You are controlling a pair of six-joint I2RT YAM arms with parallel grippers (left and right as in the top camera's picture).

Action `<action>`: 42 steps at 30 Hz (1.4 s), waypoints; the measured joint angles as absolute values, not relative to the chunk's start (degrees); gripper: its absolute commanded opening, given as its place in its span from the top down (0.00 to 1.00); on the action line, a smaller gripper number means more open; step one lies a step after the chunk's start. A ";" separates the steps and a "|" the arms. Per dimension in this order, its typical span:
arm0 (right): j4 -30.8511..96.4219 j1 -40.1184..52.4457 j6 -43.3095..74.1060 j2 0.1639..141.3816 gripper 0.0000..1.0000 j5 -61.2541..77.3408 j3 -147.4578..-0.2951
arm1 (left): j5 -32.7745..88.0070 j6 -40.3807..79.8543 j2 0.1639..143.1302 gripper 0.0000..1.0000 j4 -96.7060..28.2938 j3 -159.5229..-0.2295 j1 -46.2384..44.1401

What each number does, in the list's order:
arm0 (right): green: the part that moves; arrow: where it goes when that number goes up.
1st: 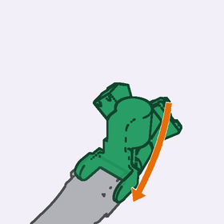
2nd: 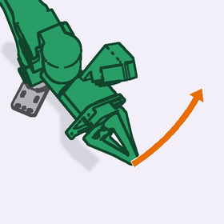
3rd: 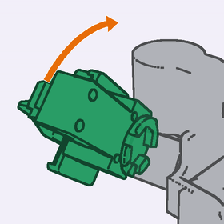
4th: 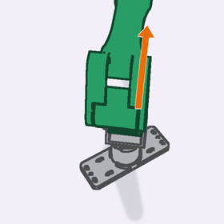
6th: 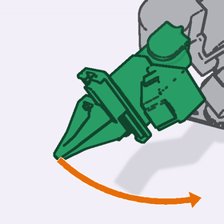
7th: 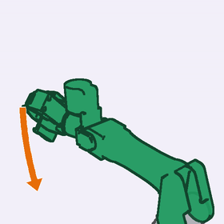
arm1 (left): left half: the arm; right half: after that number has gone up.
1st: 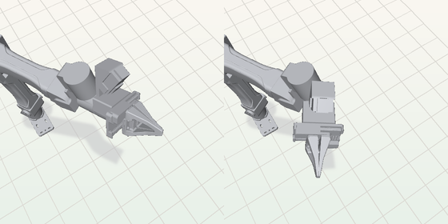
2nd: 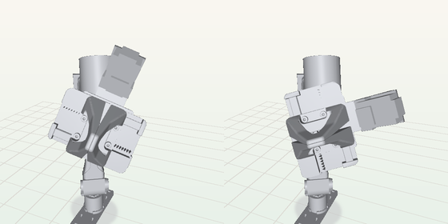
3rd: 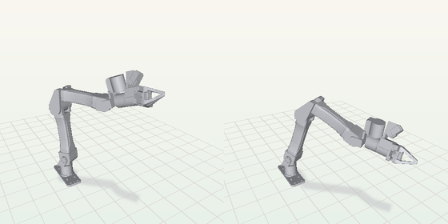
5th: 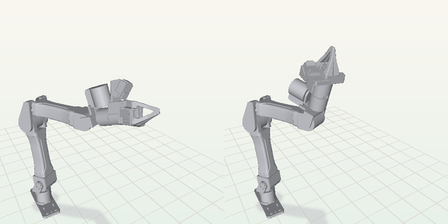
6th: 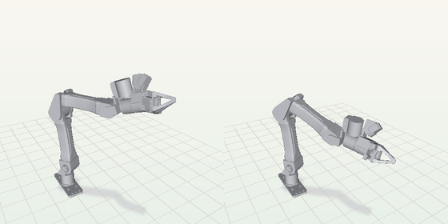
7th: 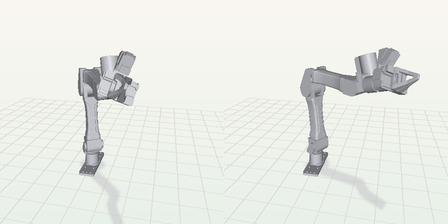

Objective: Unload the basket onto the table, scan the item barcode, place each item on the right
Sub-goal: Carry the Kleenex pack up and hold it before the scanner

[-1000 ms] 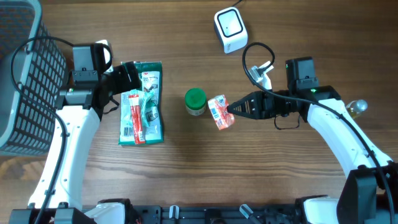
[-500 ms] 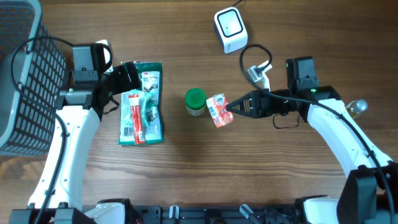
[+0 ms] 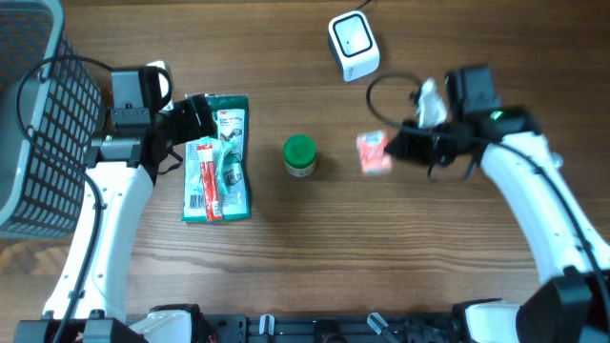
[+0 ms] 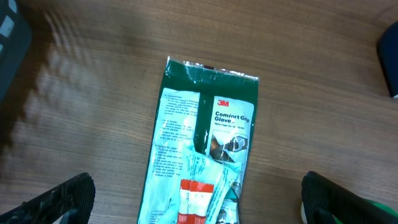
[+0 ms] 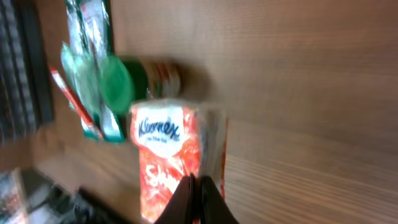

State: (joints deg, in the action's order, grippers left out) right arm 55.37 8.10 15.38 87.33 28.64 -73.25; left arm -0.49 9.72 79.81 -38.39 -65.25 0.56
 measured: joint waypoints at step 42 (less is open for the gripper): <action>37.95 22.20 -6.22 123.57 0.95 -24.14 -113.71 | -0.49 9.74 79.81 0.00 -38.44 -65.25 0.56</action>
